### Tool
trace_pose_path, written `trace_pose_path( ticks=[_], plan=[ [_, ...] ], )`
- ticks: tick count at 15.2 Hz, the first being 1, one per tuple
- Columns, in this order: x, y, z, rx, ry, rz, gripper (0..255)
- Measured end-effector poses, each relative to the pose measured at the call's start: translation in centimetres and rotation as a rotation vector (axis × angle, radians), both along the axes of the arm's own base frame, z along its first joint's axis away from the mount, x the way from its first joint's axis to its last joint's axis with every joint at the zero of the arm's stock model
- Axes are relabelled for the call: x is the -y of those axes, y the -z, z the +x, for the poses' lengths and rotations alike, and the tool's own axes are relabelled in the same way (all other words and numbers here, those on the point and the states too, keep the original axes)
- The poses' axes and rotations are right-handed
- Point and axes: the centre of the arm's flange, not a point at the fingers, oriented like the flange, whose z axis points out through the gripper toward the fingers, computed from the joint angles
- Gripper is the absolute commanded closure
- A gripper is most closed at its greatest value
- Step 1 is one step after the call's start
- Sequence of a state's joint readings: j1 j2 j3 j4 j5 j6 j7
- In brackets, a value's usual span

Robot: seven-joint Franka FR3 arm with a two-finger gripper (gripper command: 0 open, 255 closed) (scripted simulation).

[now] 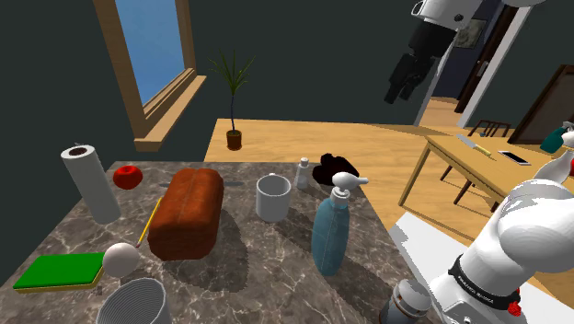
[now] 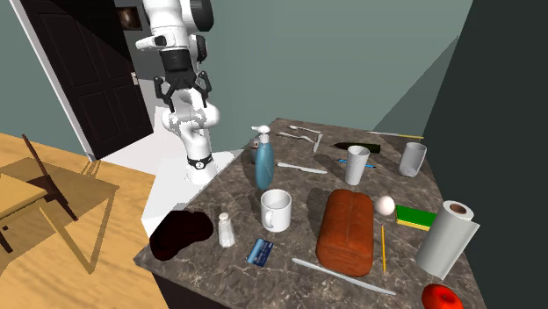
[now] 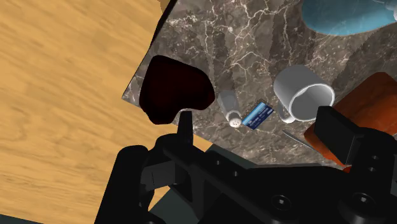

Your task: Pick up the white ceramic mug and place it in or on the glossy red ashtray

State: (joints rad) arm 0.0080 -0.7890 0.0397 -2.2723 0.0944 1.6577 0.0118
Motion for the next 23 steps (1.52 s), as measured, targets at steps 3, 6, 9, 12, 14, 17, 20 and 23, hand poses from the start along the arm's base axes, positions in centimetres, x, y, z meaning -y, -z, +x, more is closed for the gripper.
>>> trace_pose_path(
  ticks=[3,6,9,12,14,17,20,23],
  plan=[
    [-1.1,0.9,0.6,-0.003,-0.001,-0.003,0],
    [-3.8,3.3,2.0,-0.009,-0.003,-0.011,0],
    [-6.6,5.4,4.2,-0.016,-0.005,-0.019,0],
    [-9.5,7.8,5.7,-0.022,-0.006,-0.027,0],
    [-11.2,9.6,6.9,-0.026,-0.008,-0.033,0],
    [-14.3,11.6,8.3,-0.032,-0.010,-0.041,0],
    [-17.1,14.4,10.0,-0.038,-0.012,-0.049,0],
    [-19.7,16.7,11.7,-0.044,-0.014,-0.057,0]
  ],
)
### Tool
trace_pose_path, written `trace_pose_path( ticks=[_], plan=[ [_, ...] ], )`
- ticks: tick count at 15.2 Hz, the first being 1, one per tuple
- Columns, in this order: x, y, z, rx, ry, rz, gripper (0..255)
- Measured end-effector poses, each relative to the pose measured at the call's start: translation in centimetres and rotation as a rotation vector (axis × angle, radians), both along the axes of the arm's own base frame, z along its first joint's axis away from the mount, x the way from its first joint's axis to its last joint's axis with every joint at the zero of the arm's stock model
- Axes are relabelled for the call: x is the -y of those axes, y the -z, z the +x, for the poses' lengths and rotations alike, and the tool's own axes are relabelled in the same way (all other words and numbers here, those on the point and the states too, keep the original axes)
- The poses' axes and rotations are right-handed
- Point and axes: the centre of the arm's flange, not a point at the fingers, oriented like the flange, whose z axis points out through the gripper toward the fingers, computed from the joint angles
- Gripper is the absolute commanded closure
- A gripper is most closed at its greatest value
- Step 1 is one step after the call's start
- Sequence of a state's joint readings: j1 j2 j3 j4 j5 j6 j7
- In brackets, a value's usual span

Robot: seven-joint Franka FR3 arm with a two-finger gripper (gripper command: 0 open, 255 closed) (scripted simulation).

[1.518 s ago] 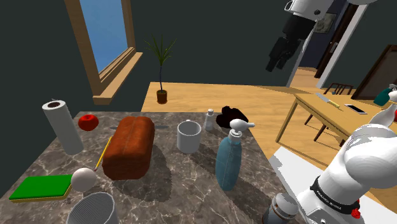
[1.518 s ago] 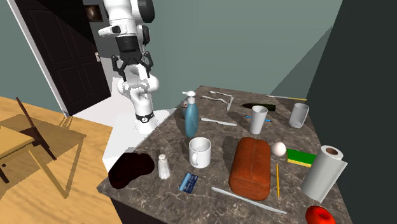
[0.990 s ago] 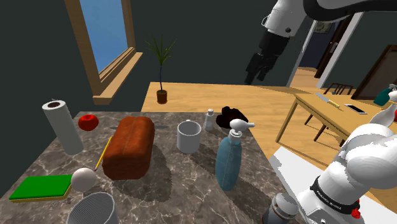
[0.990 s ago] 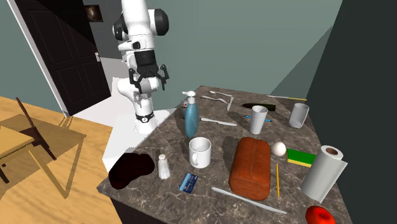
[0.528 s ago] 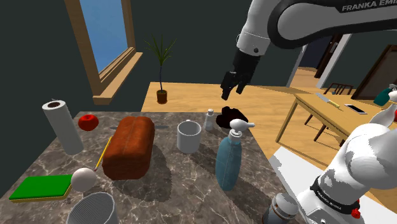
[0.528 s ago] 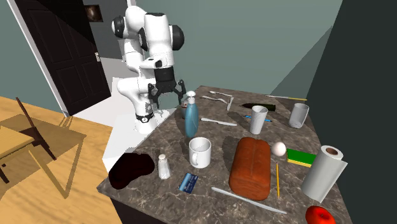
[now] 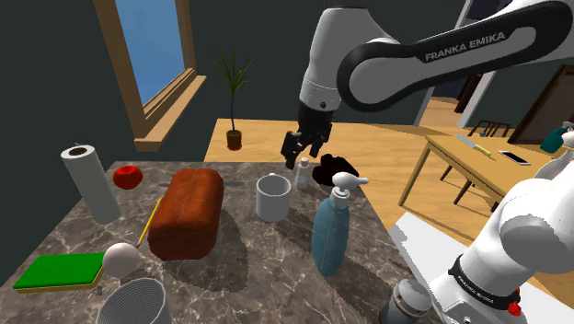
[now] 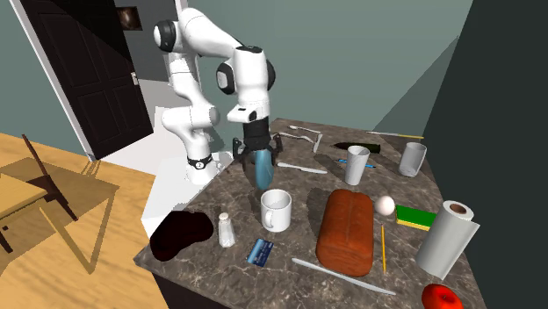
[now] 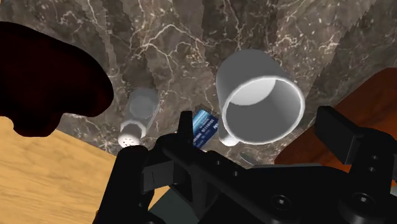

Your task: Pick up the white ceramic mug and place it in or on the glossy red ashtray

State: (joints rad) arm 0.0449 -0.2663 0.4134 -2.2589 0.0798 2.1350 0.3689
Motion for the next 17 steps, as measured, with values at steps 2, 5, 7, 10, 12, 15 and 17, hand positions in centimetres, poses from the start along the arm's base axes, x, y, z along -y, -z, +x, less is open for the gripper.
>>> trace_pose_path(
  ticks=[2,5,7,10,12,15,17],
  plan=[
    [-1.7,1.4,1.2,-0.004,-0.001,-0.005,0],
    [-4.7,4.3,2.6,-0.010,-0.003,-0.013,0],
    [-6.6,5.9,3.9,-0.014,-0.004,-0.017,0],
    [-8.6,8.4,5.1,-0.020,-0.006,-0.023,0],
    [-9.0,9.6,5.4,-0.020,-0.006,-0.024,0],
    [-9.2,11.1,5.6,-0.021,-0.006,-0.024,0],
    [-9.1,12.1,5.7,-0.021,-0.005,-0.024,0]
  ],
)
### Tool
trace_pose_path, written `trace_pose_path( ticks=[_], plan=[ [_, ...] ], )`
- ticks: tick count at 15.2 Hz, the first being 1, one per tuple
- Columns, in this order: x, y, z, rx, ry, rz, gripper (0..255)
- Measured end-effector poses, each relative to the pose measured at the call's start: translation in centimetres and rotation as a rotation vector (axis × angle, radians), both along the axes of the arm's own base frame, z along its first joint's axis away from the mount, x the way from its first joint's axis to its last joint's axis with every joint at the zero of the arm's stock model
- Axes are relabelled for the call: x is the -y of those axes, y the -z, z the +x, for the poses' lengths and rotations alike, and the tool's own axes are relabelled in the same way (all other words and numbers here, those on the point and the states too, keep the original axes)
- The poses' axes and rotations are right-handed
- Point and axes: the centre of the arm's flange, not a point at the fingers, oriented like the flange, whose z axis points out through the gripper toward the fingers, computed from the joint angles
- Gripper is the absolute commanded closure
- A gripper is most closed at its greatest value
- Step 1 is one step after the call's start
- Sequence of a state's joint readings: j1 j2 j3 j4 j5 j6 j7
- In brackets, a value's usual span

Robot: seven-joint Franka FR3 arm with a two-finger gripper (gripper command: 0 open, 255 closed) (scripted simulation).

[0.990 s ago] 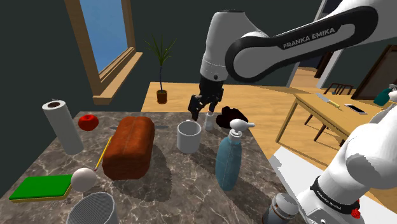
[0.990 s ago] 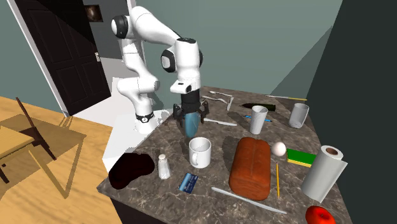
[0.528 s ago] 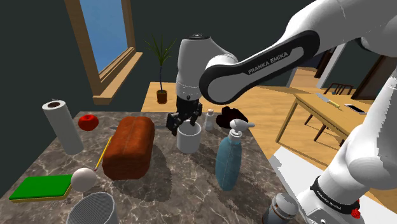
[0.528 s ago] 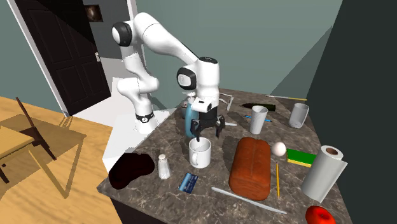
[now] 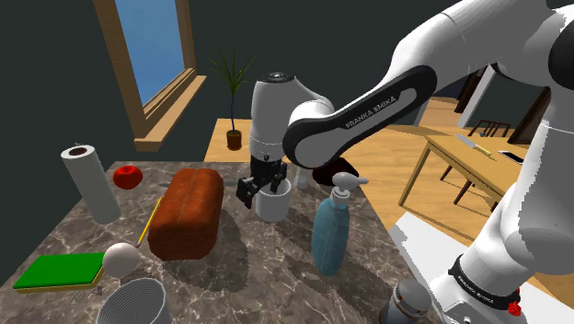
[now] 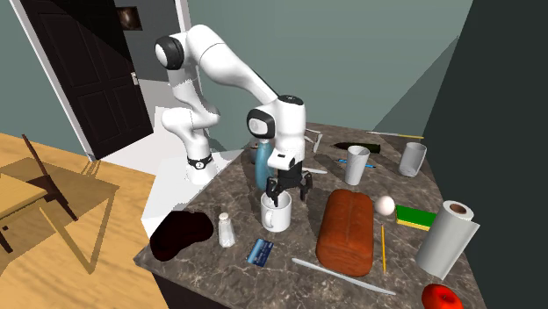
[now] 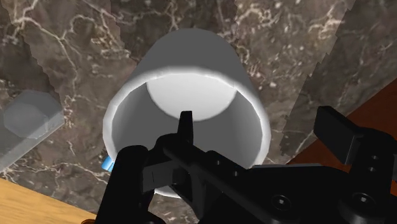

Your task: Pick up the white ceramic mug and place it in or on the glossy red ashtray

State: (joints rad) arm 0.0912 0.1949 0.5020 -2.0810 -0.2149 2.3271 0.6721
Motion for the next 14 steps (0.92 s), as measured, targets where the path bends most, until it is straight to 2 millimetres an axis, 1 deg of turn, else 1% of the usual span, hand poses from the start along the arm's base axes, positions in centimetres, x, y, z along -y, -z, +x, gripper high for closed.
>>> trace_pose_path(
  ticks=[3,7,8,14],
  plan=[
    [-0.02,0.41,0.02,0.000,0.000,0.000,0],
    [-0.01,0.46,0.02,0.000,0.000,0.000,0],
    [-0.01,0.46,0.02,0.000,0.000,0.000,255],
    [-0.02,0.46,0.02,0.000,0.000,0.000,255]
  ],
)
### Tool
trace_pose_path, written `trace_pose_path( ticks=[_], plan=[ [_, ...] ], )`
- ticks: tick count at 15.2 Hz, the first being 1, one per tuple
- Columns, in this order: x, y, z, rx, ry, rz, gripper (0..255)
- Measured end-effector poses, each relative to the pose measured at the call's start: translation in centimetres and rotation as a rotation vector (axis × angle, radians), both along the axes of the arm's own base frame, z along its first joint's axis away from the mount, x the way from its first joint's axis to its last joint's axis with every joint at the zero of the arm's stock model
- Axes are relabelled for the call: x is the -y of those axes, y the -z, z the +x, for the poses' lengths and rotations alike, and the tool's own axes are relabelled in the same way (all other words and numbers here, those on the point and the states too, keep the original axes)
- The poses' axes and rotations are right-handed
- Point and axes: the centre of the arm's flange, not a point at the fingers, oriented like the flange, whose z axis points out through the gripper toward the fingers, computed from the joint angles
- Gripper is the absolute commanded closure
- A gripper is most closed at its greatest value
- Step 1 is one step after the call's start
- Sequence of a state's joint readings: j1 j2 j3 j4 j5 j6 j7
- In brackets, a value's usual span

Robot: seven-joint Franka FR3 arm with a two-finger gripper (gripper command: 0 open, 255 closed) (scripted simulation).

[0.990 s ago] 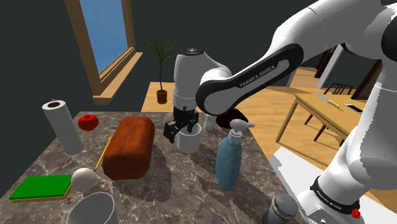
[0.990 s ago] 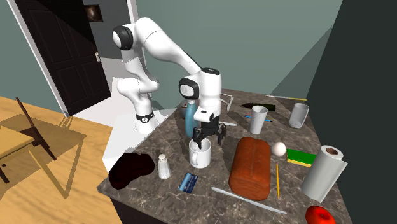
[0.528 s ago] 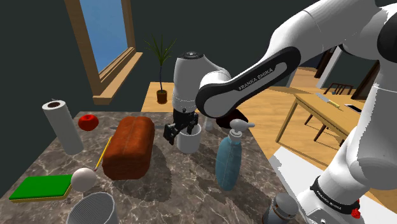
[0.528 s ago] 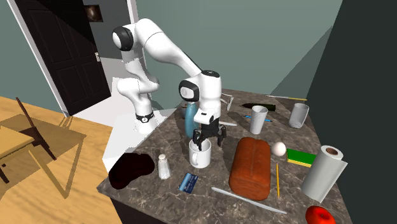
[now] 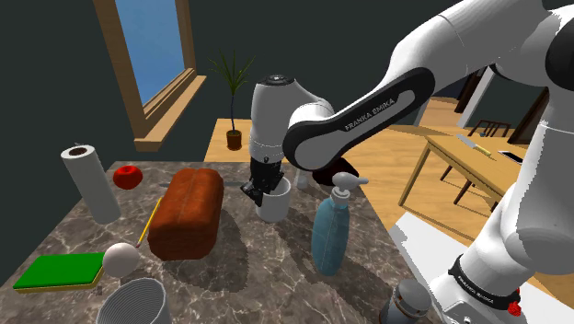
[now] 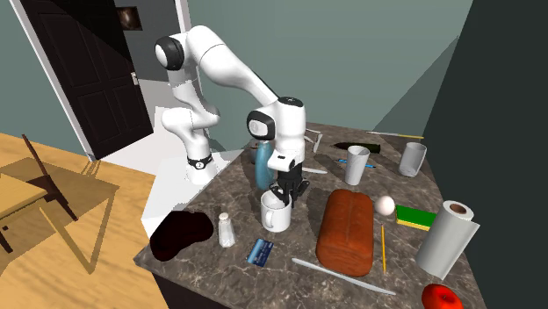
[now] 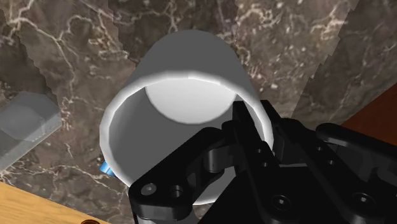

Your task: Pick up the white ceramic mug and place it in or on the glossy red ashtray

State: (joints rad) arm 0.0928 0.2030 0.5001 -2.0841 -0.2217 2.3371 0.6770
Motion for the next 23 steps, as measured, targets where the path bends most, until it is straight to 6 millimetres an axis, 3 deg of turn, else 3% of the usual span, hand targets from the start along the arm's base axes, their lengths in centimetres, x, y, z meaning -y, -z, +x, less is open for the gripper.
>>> trace_pose_path(
  ticks=[7,23],
  plan=[
    [0.0,-1.0,0.0,0.000,0.000,0.000,255],
    [0.1,-9.5,0.0,0.000,0.000,0.000,255]
  ],
)
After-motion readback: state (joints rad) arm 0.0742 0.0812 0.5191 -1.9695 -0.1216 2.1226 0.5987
